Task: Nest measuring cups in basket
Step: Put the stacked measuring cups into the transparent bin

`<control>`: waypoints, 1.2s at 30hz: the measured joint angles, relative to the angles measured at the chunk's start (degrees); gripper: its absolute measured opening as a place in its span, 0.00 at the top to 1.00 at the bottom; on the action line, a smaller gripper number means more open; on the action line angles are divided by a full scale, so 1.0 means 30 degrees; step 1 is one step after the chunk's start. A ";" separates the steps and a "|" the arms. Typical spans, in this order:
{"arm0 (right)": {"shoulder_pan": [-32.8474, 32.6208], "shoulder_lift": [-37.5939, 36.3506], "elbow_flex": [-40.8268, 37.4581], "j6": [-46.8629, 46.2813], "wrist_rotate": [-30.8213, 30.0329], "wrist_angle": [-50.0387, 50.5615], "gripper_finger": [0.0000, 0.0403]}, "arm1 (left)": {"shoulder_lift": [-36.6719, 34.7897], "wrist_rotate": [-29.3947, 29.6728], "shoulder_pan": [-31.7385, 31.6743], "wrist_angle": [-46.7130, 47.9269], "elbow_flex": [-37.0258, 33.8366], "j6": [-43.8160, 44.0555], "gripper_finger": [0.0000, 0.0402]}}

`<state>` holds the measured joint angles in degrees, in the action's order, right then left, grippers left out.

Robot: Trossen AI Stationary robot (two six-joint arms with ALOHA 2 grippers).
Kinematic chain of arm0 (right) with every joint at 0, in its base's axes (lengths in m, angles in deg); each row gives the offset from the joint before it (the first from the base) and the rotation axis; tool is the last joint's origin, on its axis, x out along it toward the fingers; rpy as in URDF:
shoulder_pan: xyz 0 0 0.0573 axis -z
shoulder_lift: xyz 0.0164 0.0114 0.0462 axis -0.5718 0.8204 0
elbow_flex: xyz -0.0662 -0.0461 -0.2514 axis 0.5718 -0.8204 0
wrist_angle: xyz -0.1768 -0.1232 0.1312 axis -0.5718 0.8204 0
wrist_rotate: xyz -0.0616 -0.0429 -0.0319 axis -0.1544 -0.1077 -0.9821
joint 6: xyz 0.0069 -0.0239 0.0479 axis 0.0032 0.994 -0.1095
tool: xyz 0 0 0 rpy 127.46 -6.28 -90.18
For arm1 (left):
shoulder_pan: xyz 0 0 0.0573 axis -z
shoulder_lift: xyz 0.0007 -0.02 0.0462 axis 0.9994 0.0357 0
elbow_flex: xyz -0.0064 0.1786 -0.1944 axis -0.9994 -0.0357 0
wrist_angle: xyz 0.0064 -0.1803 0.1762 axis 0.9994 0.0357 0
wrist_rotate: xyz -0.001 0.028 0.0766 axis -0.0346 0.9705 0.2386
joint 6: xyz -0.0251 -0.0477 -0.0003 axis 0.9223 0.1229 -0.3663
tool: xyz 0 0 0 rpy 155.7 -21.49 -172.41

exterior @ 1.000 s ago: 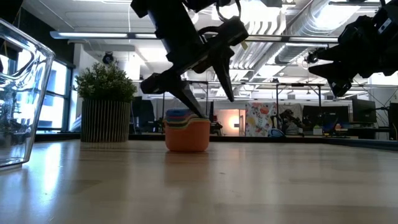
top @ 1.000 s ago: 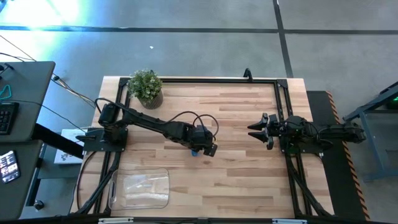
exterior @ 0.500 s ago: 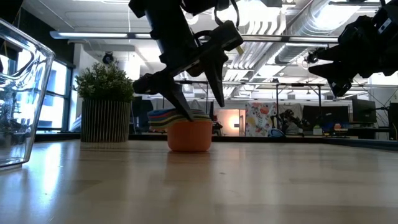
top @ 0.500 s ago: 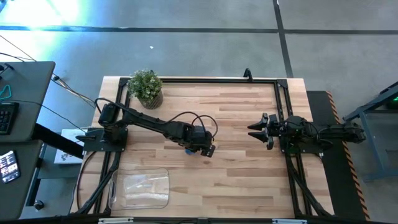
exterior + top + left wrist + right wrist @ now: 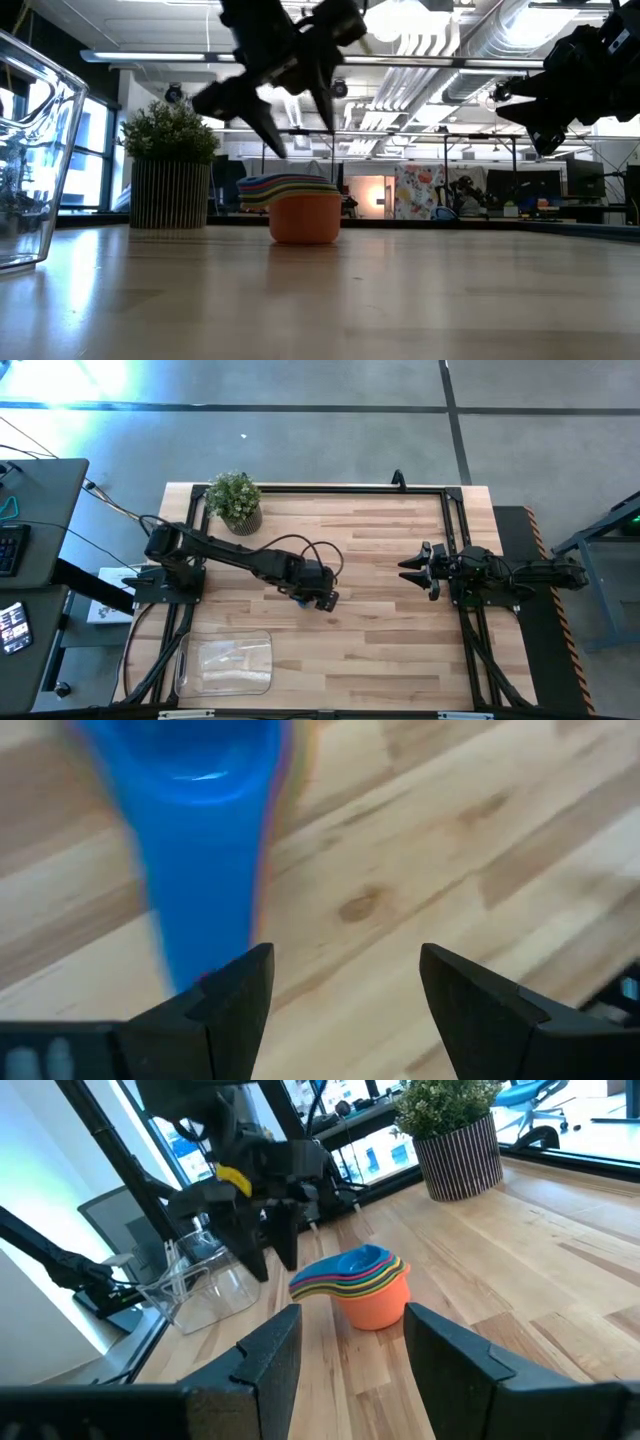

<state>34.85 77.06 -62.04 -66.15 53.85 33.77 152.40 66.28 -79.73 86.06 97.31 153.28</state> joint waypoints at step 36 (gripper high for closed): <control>0.0002 0.0333 0.0007 0.0002 0.0005 -0.0022 0.58 | 0.0809 0.2522 0.0121 0.2520 -0.0027 0.0382 0.25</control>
<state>34.85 78.06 -62.02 -66.15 53.86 33.70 154.82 73.85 -79.37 93.62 97.23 154.42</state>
